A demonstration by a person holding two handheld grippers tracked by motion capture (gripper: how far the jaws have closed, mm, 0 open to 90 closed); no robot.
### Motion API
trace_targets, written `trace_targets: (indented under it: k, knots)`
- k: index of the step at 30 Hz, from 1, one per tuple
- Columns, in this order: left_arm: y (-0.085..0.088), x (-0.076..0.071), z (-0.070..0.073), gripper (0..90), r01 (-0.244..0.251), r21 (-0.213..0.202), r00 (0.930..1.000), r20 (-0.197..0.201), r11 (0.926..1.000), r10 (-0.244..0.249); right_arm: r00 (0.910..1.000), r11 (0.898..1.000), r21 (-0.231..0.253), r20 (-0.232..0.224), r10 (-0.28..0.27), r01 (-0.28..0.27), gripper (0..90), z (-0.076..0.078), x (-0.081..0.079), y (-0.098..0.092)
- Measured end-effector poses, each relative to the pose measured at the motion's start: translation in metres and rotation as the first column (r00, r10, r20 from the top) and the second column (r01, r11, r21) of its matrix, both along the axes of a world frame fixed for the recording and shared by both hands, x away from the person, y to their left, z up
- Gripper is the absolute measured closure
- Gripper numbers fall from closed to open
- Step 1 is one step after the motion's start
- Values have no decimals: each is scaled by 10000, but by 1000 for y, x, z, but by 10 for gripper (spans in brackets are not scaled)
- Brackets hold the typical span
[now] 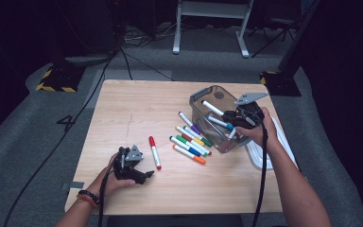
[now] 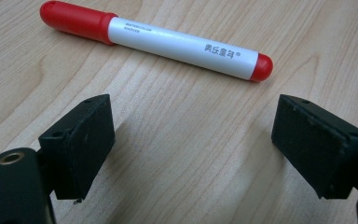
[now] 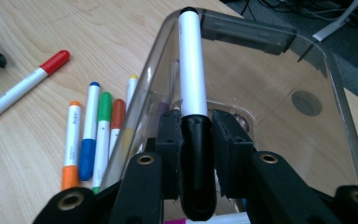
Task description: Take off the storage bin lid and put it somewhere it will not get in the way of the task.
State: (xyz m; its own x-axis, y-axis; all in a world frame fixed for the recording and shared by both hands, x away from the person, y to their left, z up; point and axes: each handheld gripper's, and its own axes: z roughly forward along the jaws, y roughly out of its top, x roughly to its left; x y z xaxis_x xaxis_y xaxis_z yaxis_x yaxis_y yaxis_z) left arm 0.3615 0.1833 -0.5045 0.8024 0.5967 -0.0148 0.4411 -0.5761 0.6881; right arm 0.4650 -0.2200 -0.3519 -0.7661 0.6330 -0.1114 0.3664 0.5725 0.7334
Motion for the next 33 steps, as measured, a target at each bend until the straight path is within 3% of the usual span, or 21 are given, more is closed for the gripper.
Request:
trace_targets:
  k: [10,24,27,31,33]
  knots:
    - [0,0,0,136,1,-1,10000,3,10000,-1,9958,9962,-803,-812,-413,348,736,-20,24,6]
    - [0,0,0,136,2,0,10000,-1,10000,-2,9822,9847,-1743,-1862,-247,-82,755,-38,37,23]
    - [0,0,0,136,1,-3,10000,1,10000,-1,9800,9820,-1889,-1959,-338,-39,723,-38,38,23]
    - [0,0,0,136,2,-1,10000,2,10000,-2,9829,9868,-1607,-1783,-464,175,640,-35,36,20]
    - [0,0,0,136,-1,-2,10000,0,10000,1,9864,9924,-1187,-1569,-499,313,586,-30,33,15]
